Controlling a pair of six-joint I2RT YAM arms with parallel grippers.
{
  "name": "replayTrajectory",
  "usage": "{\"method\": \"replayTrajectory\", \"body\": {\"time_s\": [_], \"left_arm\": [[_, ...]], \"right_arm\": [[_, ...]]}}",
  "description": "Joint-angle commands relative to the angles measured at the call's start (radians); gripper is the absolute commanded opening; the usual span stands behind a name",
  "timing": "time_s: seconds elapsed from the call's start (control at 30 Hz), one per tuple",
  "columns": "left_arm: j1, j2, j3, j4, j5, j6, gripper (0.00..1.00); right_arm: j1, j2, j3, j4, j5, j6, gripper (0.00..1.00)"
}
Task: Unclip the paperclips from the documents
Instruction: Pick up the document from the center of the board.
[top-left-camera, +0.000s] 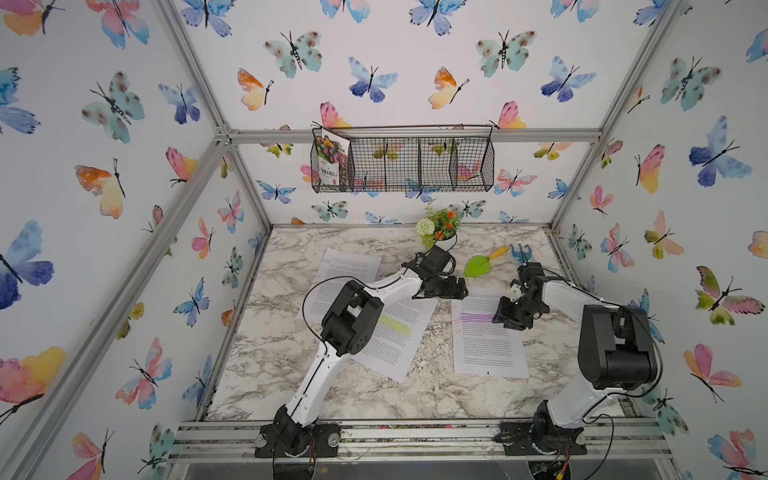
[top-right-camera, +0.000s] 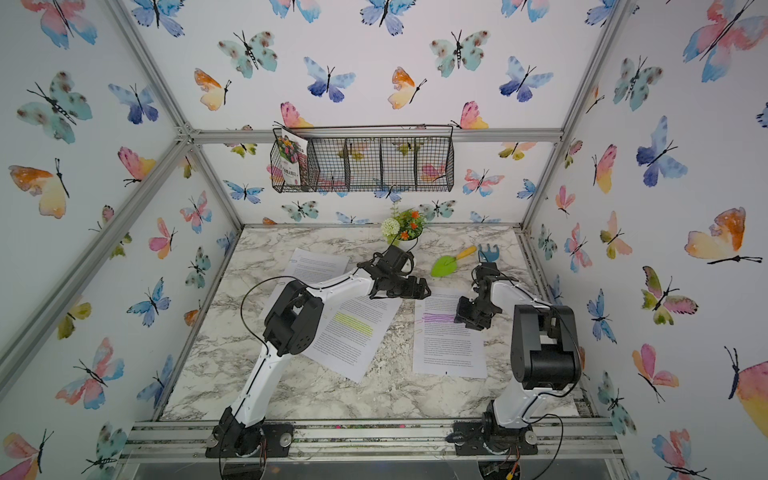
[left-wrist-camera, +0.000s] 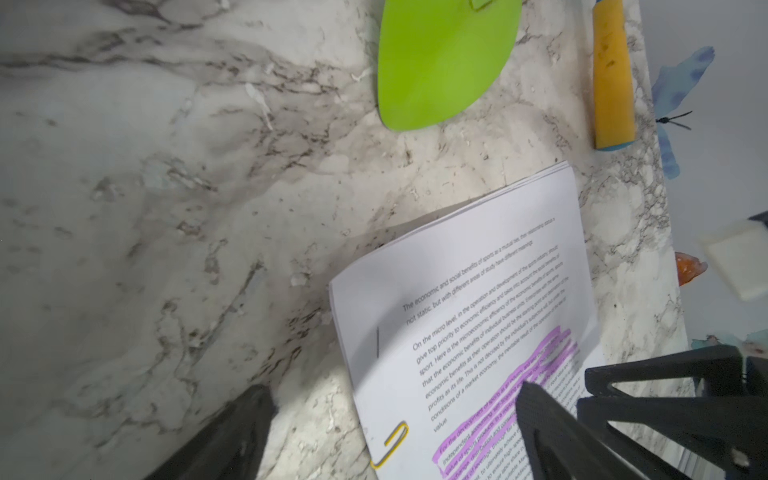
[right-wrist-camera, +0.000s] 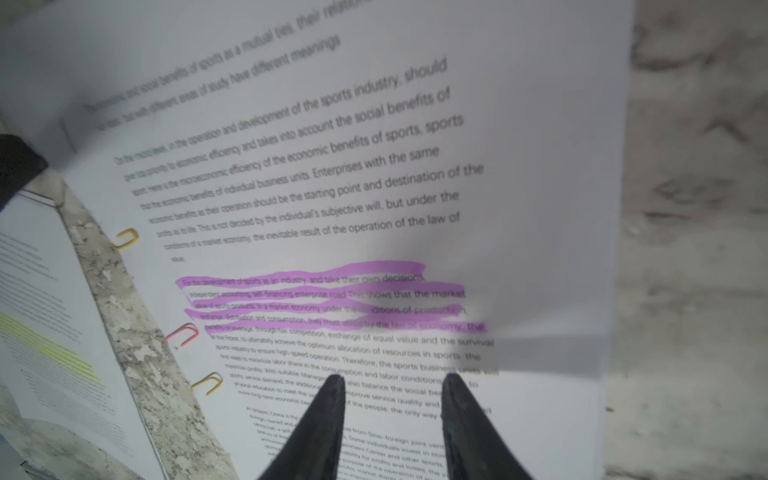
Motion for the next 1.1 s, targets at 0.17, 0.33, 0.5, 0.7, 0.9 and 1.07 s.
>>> {"method": "replayTrajectory", "body": {"time_s": [0.17, 0.33, 0.5, 0.7, 0.9, 1.07], "left_arm": [[-0.012, 0.042, -0.080, 0.152, 0.133, -0.021, 0.98], [-0.007, 0.035, -0.180, 0.328, 0.340, -0.115, 0.98], [-0.005, 0.000, -0.242, 0.471, 0.468, -0.219, 0.97], [-0.012, -0.014, -0.156, 0.260, 0.430, -0.126, 0.81], [-0.018, -0.016, -0.129, 0.108, 0.342, -0.010, 0.02], [-0.017, -0.099, -0.125, 0.076, 0.249, 0.016, 0.00]], "right_arm": [[-0.003, 0.054, -0.063, 0.058, -0.052, 0.000, 0.29], [-0.003, 0.077, -0.070, 0.066, -0.076, -0.004, 0.21], [-0.003, 0.096, -0.059, 0.065, -0.084, -0.008, 0.20], [-0.003, 0.101, -0.051, 0.062, -0.085, -0.012, 0.21], [-0.003, 0.091, -0.042, 0.065, -0.112, -0.020, 0.26], [-0.002, 0.010, -0.009, 0.052, -0.146, -0.093, 0.45]]}}
